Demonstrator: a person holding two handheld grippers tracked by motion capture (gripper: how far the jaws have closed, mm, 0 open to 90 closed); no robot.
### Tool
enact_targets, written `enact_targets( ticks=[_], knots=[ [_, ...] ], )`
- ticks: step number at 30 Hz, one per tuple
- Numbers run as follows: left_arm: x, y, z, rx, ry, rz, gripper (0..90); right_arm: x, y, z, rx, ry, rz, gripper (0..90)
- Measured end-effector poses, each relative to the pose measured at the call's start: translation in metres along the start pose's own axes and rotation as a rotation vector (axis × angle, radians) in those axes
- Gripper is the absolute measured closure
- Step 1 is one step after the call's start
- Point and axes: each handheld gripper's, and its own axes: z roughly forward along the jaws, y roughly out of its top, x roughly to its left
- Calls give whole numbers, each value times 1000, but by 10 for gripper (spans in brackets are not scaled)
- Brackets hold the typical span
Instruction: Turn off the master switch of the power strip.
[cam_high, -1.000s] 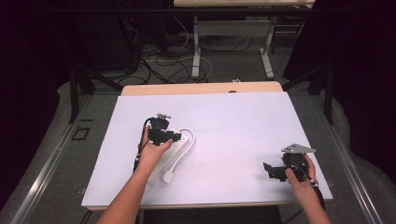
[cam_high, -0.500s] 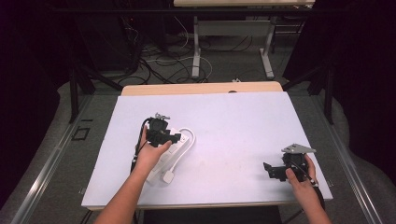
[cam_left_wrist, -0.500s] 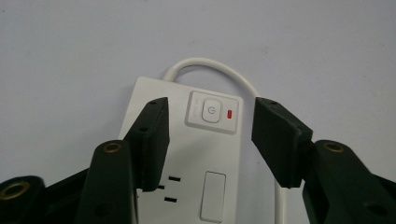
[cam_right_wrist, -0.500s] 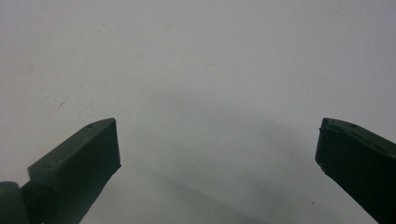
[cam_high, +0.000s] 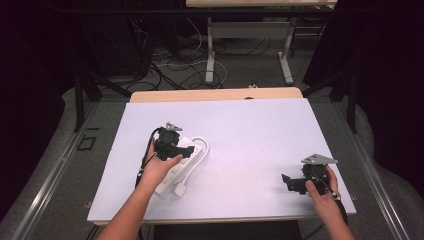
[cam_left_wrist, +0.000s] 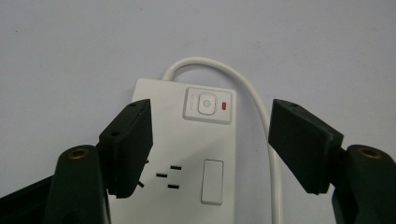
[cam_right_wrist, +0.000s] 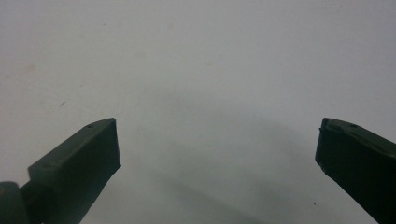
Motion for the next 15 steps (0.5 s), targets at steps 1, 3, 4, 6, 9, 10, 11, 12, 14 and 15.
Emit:
enact_targets(
  ticks=[1, 3, 4, 6, 9, 10, 11, 12, 14, 15],
  knots=[
    [-1, 0, -1, 1, 5, -1, 303, 0, 0, 0, 2, -1, 6, 0],
    [-2, -1, -3, 1, 5, 4, 303, 1, 0, 0, 1, -2, 10, 0],
    [-2, -1, -4, 4, 7, 8, 303, 0, 0, 0, 2, -1, 7, 0],
    [-3, -1, -5, 8, 7, 6, 303, 1, 0, 0, 0, -8, 9, 0],
    [-4, -3, -7, 0, 1, 6, 303, 0, 0, 0, 0, 0, 3, 0],
    [-3, -3, -9, -2, 4, 13, 301, 1, 0, 0, 1, -7, 6, 0],
    [-3, -3, -10, -3, -4, 17, 296, 0, 0, 0, -1, -7, 2, 0],
    [-3, -3, -11, -9, -8, 16, 285, 0, 0, 0, -1, -7, 2, 0],
    [-3, -4, -14, -13, -7, 18, 275, 0, 0, 0, 1, -1, 1, 0],
    [-3, -4, -15, -16, -6, 20, 273, 1, 0, 0, 2, -2, 8, 0]
  ],
)
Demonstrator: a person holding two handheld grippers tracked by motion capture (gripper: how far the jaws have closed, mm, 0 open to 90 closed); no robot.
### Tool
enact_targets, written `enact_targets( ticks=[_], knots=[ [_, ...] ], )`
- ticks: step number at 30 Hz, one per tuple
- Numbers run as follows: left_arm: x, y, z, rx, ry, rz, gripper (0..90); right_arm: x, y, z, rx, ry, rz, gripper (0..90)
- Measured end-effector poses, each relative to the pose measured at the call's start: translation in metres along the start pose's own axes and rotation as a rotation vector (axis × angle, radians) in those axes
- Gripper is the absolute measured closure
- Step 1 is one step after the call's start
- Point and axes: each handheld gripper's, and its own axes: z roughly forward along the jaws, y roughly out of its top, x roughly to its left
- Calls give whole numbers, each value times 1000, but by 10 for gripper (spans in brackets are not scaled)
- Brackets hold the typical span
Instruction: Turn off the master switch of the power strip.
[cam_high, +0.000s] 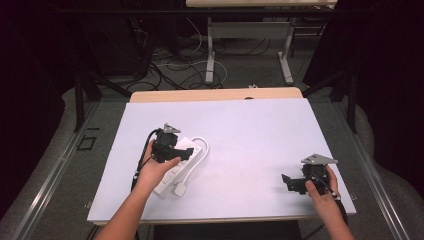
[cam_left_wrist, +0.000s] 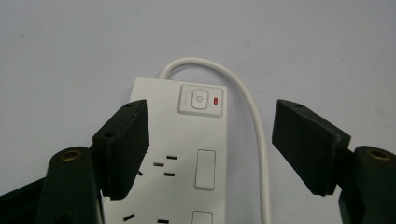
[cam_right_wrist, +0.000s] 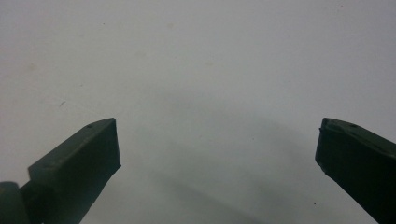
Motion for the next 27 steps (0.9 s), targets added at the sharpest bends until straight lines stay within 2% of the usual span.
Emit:
enact_targets(
  ticks=[3, 5, 8, 14, 15, 16, 17, 19, 20, 23, 24, 27],
  knots=[
    [-1, 0, -5, 0, -9, 3, 267, -1, 0, 0, -2, 0, -10, 0],
    [0, -1, -7, -24, -8, 13, 265, -1, 0, 0, -2, -1, -9, 0],
    [-1, -2, -12, -33, -6, 9, 249, -1, 0, 0, -3, -1, -9, 0],
    [0, -6, -19, -45, -16, -15, 239, -1, 0, -1, -2, -4, -12, 0],
    [0, -6, -21, -49, -18, -17, 233, 0, 0, -1, -2, -3, -11, 0],
    [0, -7, -22, -53, -25, -36, 223, -1, 0, -1, -2, -3, -12, 0],
    [0, -8, -24, -53, -28, -33, 205, -1, 0, -1, -2, -4, -12, 0],
    [0, -9, -27, -60, -25, -51, 188, 0, 0, 0, -1, -3, -11, 0],
    [1, -10, -28, -65, -18, -42, 177, 0, 0, -1, -1, 0, -13, 0],
    [3, -13, -33, -64, -4, -54, 156, 0, 0, -1, -2, 2, -8, 0],
    [4, -14, -34, -81, -5, -66, 151, 0, 0, -1, -5, 2, -8, 0],
    [7, -19, -38, -91, -3, -83, 92, 0, 0, -1, -6, 0, -10, 0]
  ],
)
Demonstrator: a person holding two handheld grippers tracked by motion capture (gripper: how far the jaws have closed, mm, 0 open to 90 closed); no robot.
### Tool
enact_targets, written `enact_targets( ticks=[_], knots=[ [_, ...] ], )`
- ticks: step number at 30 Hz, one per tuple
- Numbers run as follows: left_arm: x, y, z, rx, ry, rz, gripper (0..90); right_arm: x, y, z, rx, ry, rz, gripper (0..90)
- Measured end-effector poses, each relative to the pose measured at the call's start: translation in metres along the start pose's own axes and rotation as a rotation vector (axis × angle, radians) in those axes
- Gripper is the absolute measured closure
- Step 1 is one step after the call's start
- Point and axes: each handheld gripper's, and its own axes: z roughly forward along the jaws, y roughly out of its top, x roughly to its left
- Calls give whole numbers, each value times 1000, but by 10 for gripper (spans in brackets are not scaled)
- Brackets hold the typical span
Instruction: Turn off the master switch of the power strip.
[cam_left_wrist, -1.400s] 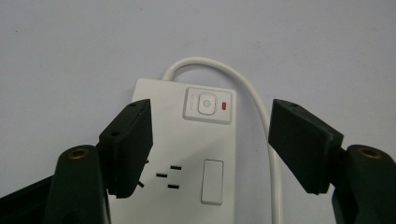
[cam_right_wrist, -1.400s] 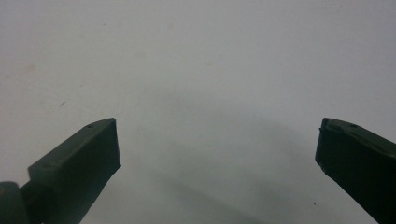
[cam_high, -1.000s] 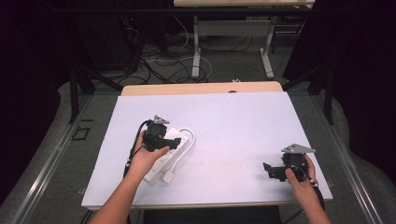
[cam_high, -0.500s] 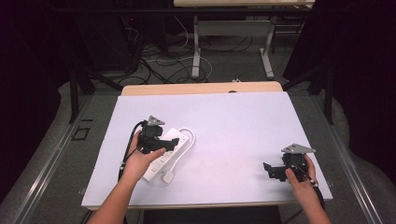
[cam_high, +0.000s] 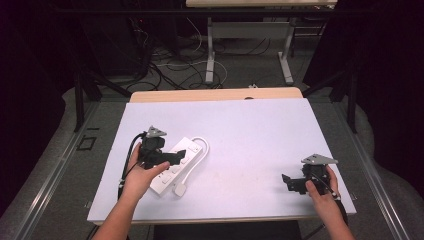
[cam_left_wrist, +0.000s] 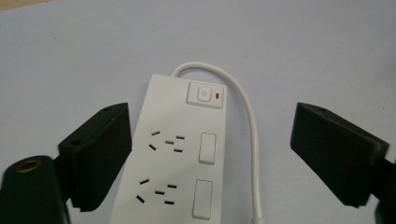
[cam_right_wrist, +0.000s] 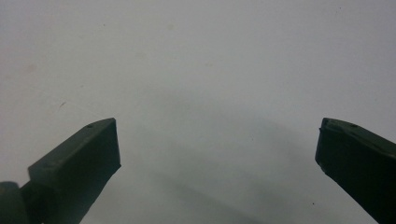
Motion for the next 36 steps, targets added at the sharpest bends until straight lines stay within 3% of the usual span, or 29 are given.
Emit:
enact_targets(
  ticks=[6, 13, 24, 36],
  knots=[
    [10, -9, -8, -3, -3, -51, 44, 0, 0, 0, 0, 1, -2, 0],
    [22, -20, -14, -8, 12, -80, 9, 0, 0, 0, 0, -1, 0, 0],
    [36, -39, -21, -55, 25, -103, 4, 1, 0, 0, 0, 0, 3, 0],
    [45, -61, -22, -68, 47, -120, 4, 0, 0, 0, -2, -4, -2, 0]
  ],
)
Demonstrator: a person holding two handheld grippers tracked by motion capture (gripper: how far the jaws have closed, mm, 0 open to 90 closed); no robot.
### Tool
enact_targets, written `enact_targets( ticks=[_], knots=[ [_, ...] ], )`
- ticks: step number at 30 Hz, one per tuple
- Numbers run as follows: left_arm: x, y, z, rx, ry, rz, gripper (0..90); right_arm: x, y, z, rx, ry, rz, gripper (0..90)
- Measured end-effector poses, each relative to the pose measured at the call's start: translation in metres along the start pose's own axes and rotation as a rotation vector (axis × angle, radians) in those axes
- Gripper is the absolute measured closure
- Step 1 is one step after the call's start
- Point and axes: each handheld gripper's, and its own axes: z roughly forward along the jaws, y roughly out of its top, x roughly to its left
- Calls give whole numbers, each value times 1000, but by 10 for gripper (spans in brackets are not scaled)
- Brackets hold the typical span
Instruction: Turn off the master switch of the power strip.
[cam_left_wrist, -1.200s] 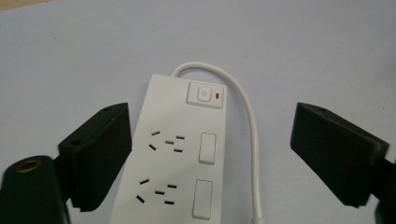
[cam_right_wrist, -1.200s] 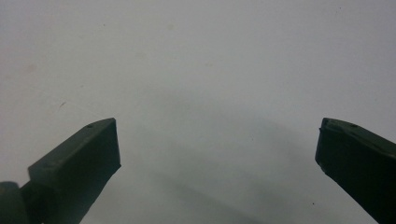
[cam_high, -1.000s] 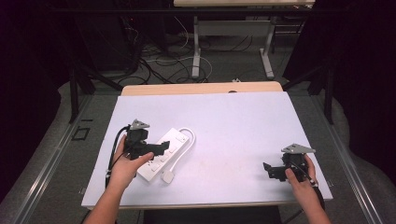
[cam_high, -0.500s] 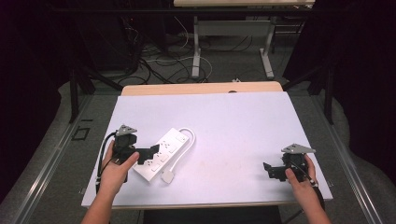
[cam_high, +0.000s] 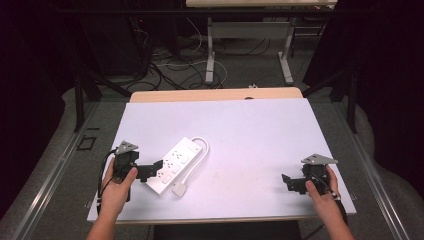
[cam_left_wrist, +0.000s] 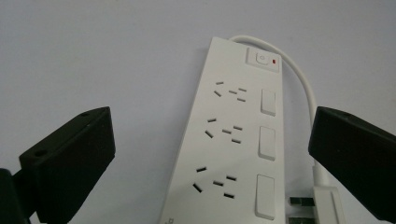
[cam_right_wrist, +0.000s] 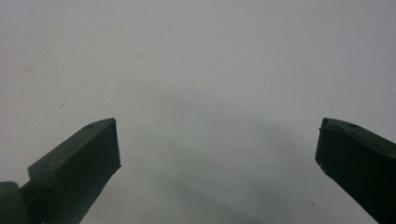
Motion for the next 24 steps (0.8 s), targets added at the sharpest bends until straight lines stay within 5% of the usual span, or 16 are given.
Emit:
enact_targets(
  ticks=[24],
  knots=[
    [26, -26, -1, -6, 35, -27, 7, -1, -1, 0, 1, 0, 1, 0]
  ],
)
